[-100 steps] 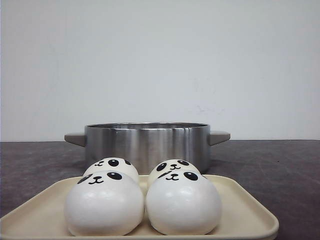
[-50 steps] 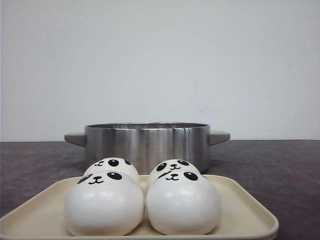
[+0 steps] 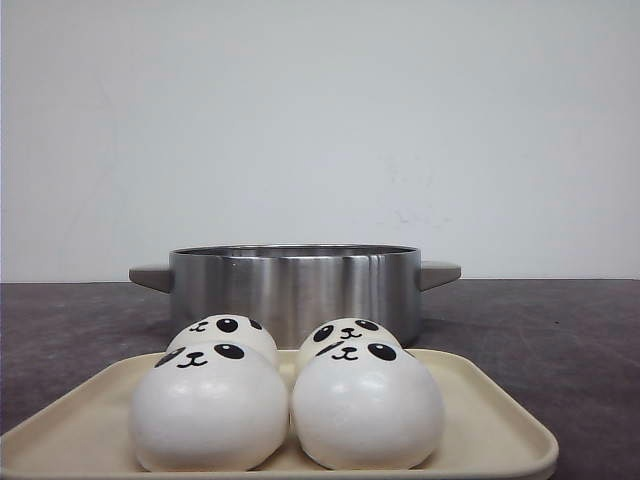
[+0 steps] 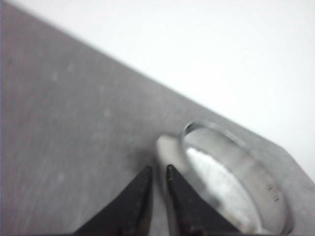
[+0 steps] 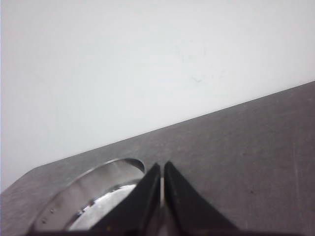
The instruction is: Steam buns
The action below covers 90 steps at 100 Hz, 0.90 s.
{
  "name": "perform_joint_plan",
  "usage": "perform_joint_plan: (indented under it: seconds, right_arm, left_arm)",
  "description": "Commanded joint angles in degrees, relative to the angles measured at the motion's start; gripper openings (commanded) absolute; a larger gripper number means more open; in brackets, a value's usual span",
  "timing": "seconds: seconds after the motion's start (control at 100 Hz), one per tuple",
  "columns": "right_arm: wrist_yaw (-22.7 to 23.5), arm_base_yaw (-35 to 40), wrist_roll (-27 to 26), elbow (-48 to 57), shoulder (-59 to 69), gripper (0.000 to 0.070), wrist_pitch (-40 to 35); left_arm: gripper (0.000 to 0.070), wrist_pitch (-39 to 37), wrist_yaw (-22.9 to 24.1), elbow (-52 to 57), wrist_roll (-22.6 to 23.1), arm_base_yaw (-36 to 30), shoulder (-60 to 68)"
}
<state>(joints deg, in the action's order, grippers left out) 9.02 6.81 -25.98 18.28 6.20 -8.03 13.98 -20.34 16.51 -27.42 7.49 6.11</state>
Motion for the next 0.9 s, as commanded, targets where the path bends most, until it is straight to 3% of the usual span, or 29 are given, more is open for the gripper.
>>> perform_joint_plan:
  seconds: [0.0,0.1,0.24,0.28,0.32,0.36,0.39,0.4,0.41,0.44,0.46,0.55,0.74,0.89]
  right_arm:
    - [-0.07,0.17,6.08,7.21,4.81,0.0005,-4.15]
    - [-0.04,0.17,10.32,16.22,11.54,0.0005,-8.28]
    - [-0.02,0.17,11.78,25.27,17.62,0.0005,-11.91]
    - [0.55,0.17,11.78,26.84,18.69,0.0006,-12.22]
    - [1.77,0.17,11.78,28.02,19.43,0.0026,-12.17]
    - [3.15,0.17,11.76,28.92,19.91,0.0143,-11.98]
    - [4.22,0.17,11.65,29.35,20.15,0.0296,-11.56]
    - [4.76,0.17,11.56,29.53,20.28,0.0384,-11.37]
    - [4.96,0.17,11.52,29.57,20.33,0.0415,-11.28]
    - [6.23,0.17,11.10,29.81,20.44,0.0569,-10.86]
    - [7.13,0.17,10.84,29.90,20.55,0.0630,-10.56]
    - [10.49,0.20,11.41,30.47,21.68,0.0633,-10.69]
    - [11.17,3.52,11.43,32.98,28.20,0.0629,-13.42]
    - [4.76,13.73,11.61,38.27,38.34,0.0625,-18.43]
  left_arm:
    - [0.0008,0.87,-0.55,6.95,4.87,0.15,4.83]
    - [0.0008,3.74,-0.76,16.90,8.31,-0.35,12.96]
    - [0.0015,9.75,-0.79,28.79,12.57,-1.86,22.14]
    - [0.0063,10.75,-0.79,31.01,12.68,-2.25,23.74]
    - [0.0176,11.37,-0.81,32.74,12.66,-2.49,24.98]
    - [0.0353,11.93,-0.90,33.99,12.57,-2.67,25.79]
    - [0.0495,12.02,-1.22,34.53,12.48,-2.84,26.18]
    - [0.0537,11.96,-1.36,34.60,12.39,-2.91,26.27]
    - [0.0577,11.82,-1.51,34.62,12.31,-2.99,26.34]
    - [0.0659,11.50,-2.05,34.60,12.11,-3.28,26.40]
    - [0.0685,11.54,-2.32,34.60,12.02,-3.56,26.40]
    - [0.0677,12.20,-2.45,34.60,11.69,-5.42,26.40]
    - [0.0673,13.35,-2.45,34.60,11.76,-10.56,26.75]
    - [0.0673,15.26,-2.40,34.60,11.96,-13.09,28.11]
